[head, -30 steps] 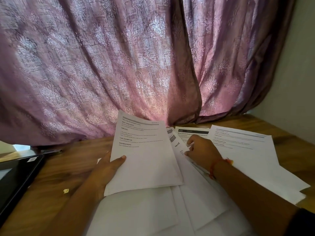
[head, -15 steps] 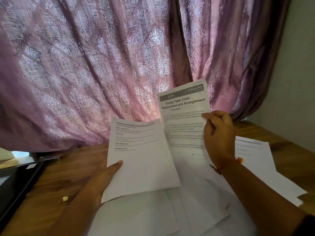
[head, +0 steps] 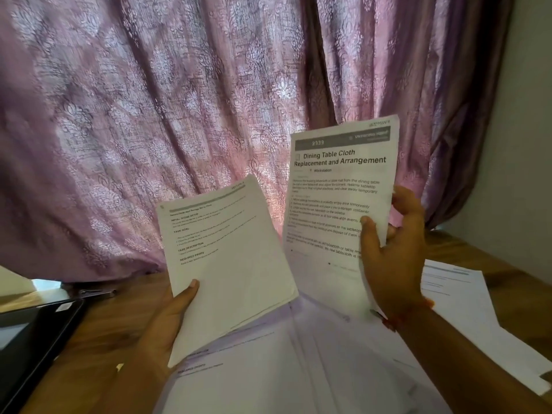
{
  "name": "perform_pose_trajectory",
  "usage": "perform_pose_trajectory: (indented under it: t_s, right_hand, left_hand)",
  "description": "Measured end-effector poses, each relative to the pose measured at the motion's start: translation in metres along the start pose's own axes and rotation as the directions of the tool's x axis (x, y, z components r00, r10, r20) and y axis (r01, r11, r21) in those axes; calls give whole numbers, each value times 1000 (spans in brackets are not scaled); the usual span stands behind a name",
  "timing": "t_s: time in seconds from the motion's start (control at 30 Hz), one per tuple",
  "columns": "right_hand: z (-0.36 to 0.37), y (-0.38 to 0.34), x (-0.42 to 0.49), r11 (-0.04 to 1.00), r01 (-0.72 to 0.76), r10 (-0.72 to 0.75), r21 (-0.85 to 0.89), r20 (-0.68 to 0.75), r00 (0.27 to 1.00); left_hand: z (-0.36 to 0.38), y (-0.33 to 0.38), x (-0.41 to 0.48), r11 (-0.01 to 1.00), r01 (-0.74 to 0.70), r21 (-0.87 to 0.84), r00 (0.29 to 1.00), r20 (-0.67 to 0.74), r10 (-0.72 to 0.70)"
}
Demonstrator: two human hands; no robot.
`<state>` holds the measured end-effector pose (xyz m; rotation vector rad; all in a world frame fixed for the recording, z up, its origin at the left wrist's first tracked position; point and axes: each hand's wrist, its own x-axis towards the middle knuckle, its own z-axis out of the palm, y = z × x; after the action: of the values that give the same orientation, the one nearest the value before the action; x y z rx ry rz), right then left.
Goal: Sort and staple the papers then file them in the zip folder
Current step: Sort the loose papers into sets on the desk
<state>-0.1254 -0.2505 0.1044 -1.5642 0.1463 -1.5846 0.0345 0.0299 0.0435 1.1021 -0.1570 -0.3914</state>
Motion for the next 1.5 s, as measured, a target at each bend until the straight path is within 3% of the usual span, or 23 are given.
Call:
perform_pose_trajectory:
  t_s: [0.1,0.23,0.47,0.7,0.97,1.03,1.1,1.23,1.33,1.43,1.5]
  right_hand:
    - [4,-3,1,935,-264,256,236,66,964]
    - [9,11,-4,737,-579,540,348,211,815]
    - [18,25,-23,549,-780,665,300,409,625]
    - [23,23,-33,601,-776,610,192,516,601]
    - [23,12,-34,687,-726,635,33,458,622]
    - [22,7,-35,689,-725,586,17,576,570]
    - [22,7,-37,703,-710,554,-31,649,521]
    - [24,7,-39,752,-657,525,-46,644,556]
    - [22,7,-38,726,-688,527,-24,662,533]
    - [17,6,-34,627,-775,540,80,673,506]
    - [16,7,-31,663,-749,575,-10,647,501]
  left_hand:
    - [4,1,-2,1000,-6,-15,1000,11,7]
    - [11,-1,-8,997,65,-28,997,36,-64]
    - [16,-3,-15,985,170,-19,984,49,-169]
    - [20,-7,-15,981,178,71,980,80,-184]
    - [26,-10,-15,984,30,174,993,107,-49]
    - [28,-10,-17,985,1,172,993,119,-22]
    - [29,-10,-19,987,24,156,989,138,-46]
    - [31,-13,-23,987,86,133,975,194,-111]
    - [32,-14,-23,985,89,150,974,193,-117]
    - [31,-13,-22,983,17,184,988,149,-45]
    - [29,-10,-19,983,11,181,992,120,-33]
